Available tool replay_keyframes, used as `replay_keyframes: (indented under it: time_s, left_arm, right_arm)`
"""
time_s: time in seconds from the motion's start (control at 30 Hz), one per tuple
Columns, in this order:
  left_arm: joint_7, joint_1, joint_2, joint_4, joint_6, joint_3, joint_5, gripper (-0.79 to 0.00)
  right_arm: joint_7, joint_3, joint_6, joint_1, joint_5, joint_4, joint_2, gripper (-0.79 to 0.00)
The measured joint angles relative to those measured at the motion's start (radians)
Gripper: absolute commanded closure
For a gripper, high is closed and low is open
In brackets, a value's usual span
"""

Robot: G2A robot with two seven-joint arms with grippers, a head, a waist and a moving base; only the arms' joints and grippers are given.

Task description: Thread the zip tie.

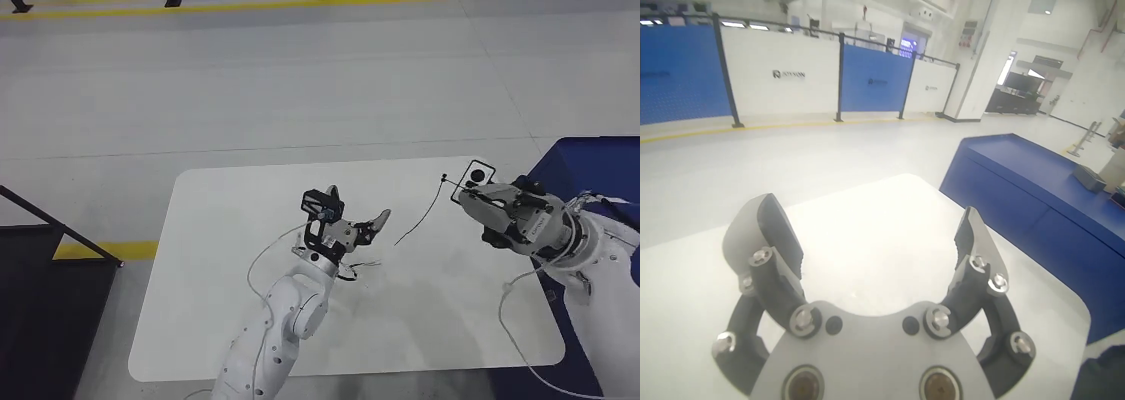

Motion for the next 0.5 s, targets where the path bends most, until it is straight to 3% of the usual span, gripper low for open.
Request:
replay_keyframes:
  time_s: [0.17, 0.5]
  left_arm:
    - [0.029, 0.031, 0.012, -0.078, 0.005, -0.060, 0.003, -0.785]
    - [0.024, 0.062, 0.019, -0.120, -0.005, -0.067, 0.021, -0.785]
  right_arm:
    - [-0.005, -0.010, 0.076, 0.030, -0.242, 0.131, 0.016, 0.000]
    - [-0.018, -0.354, 0.069, 0.177, -0.748, 0.291, 0.009, 0.000]
